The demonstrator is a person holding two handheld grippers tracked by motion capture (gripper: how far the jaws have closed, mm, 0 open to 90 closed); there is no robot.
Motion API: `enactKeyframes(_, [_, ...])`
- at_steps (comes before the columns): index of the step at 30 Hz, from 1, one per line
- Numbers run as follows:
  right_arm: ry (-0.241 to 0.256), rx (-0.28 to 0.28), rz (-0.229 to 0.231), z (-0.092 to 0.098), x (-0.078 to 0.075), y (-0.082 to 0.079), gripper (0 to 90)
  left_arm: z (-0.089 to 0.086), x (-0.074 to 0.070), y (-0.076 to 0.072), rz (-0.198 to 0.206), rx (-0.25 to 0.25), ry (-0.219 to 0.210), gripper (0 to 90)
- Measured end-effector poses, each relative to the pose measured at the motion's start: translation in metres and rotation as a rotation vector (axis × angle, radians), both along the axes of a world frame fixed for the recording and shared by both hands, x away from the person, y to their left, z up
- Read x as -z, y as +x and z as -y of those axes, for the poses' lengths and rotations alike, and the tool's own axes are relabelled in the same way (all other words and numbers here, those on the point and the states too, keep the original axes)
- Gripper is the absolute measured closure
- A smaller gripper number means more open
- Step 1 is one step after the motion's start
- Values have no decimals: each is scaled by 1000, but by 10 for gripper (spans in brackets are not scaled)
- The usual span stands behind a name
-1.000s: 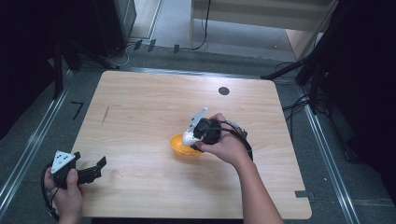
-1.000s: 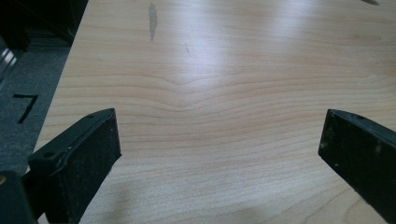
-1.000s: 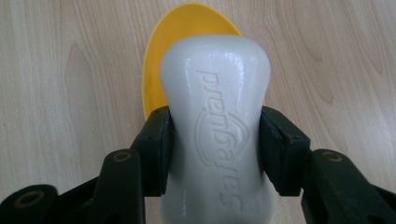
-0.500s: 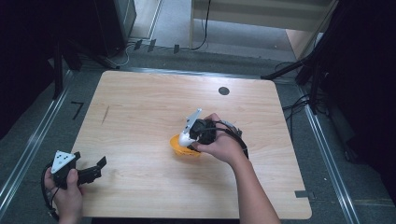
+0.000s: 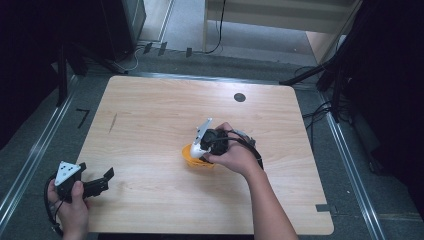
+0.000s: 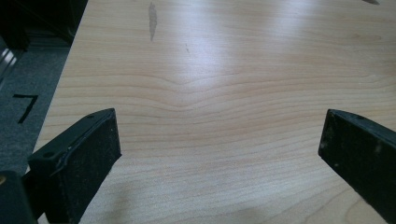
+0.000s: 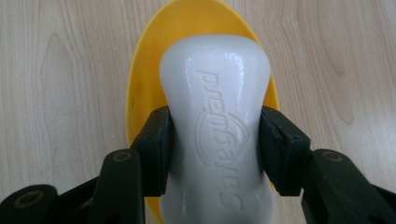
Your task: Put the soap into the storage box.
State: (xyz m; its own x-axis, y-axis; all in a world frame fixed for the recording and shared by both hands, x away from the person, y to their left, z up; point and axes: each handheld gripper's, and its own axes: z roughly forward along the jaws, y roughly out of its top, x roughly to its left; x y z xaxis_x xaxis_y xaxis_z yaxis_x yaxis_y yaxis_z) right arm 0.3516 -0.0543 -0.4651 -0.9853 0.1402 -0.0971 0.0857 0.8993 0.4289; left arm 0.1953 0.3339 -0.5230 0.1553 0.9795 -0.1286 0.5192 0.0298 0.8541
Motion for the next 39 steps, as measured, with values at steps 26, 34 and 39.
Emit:
enactKeyframes(26, [137, 282, 0, 49, -11, -5, 109, 0, 0, 0, 1, -8, 3, 0])
enactKeyframes(34, [175, 364, -27, 68, -10, -11, 0, 0, 0, 0, 3, -7, 0, 0])
enactKeyframes(39, [180, 388, -21, 78, -6, -17, 0, 0, 0, 0, 1, -7, 3, 0])
